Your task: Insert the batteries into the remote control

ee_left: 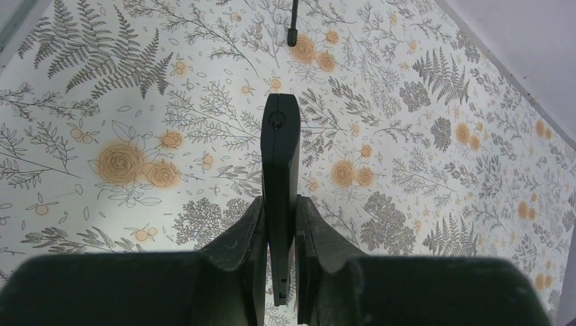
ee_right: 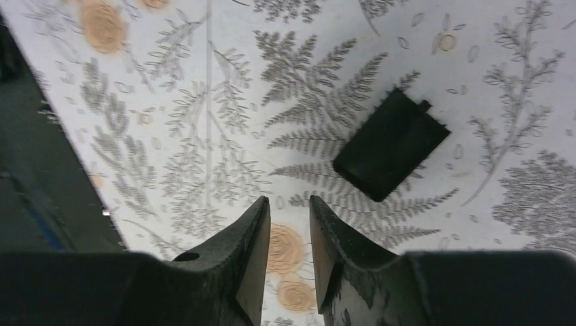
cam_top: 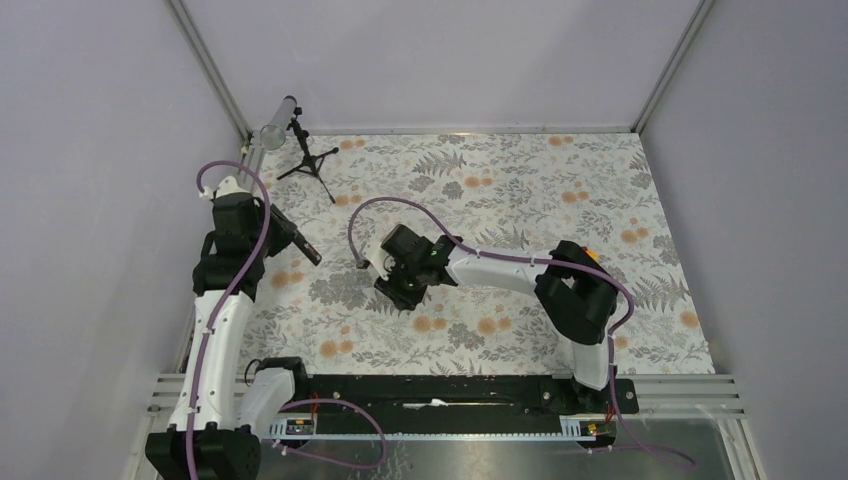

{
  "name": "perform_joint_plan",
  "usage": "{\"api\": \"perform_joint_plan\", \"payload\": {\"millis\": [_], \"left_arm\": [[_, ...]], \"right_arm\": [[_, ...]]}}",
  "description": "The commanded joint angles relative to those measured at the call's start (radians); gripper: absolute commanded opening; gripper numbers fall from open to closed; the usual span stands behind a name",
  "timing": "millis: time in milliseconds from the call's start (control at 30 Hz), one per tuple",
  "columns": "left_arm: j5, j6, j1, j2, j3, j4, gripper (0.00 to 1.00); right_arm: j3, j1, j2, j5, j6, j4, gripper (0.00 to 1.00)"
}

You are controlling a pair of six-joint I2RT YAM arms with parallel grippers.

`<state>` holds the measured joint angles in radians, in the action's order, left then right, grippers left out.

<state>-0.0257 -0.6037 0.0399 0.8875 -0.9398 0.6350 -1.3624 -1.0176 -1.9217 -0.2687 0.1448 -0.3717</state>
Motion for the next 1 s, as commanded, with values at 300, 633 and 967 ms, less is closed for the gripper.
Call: {"api": "perform_joint_plan", "payload": {"millis": [300,633,967], "left_arm": [[0.095,-0.021,0.101,0.007,-0.035,-0.043,0.00],[0.120,-0.030,0.110,0.022,-0.029,-0.056,0.00],[0.131,-0.032,0.113,0.029,-0.028,-0.063,0.00]], "right_arm": [[-0.064,-0.003,-0.092,0.154,0.322,-0.015,0.46],[-0.077,-0.011,-0.120,0.170,0.320,-0.006,0.42],[-0.090,-0.010,-0.139,0.236,0.270,0.022,0.06]]}}
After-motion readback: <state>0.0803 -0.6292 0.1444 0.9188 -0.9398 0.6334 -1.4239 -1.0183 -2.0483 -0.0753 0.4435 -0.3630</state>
